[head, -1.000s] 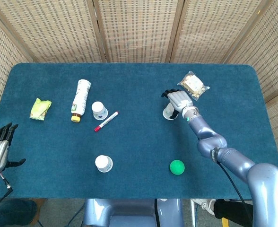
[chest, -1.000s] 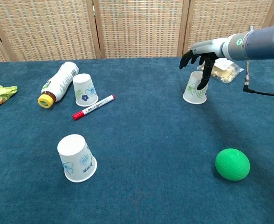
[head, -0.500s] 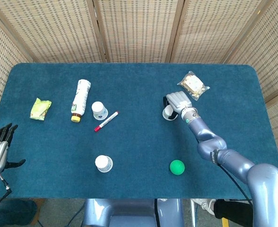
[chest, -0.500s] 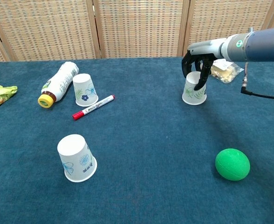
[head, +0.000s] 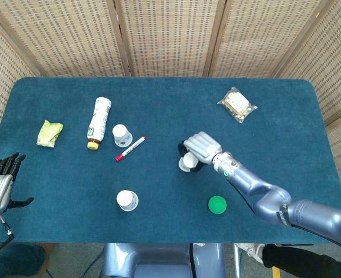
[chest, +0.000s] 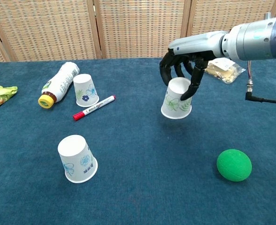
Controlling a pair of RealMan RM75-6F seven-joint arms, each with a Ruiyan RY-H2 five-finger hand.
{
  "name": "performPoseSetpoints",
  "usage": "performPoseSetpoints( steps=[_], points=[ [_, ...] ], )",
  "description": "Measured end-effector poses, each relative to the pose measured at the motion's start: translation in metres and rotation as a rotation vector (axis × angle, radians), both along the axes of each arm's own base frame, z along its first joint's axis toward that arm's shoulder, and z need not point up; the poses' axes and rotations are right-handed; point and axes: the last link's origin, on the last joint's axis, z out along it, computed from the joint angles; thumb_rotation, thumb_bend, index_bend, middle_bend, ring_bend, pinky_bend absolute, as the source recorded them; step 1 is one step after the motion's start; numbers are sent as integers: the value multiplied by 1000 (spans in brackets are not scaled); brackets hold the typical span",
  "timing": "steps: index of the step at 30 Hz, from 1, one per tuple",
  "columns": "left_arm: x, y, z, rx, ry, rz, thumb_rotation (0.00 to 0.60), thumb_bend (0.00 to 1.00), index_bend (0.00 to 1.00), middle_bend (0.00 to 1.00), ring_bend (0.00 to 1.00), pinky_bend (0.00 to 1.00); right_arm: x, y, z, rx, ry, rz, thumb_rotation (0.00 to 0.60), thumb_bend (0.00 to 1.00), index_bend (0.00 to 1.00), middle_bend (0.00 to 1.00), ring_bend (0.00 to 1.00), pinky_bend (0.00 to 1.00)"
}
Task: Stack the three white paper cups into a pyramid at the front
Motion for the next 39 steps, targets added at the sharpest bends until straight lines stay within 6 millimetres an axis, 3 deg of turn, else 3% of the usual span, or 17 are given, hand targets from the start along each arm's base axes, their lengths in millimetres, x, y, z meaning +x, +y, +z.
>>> performPoseSetpoints(
  steps=[7, 11, 22, 39],
  points=[
    [3, -3, -1, -10, -1, -17, 600, 40, 0, 0, 0, 0, 26, 60, -4, 135, 17, 177, 600, 344, 527, 540, 539, 659],
    [4, -5, -2, -15, -2, -23, 600, 40, 0, 0, 0, 0, 37, 70, -17, 169, 36, 229, 600, 345, 527, 540, 539, 659],
    [4, -8, -1, -25, -8, -30, 600, 40, 0, 0, 0, 0, 56, 74, -57, 203, 87, 254, 600, 346, 527, 540, 539, 659],
    [2, -7, -4, -37, -4, -22, 600, 40, 0, 0, 0, 0, 86, 77, -86, 209, 96, 262, 600, 351, 524, 531, 539, 654]
  ],
)
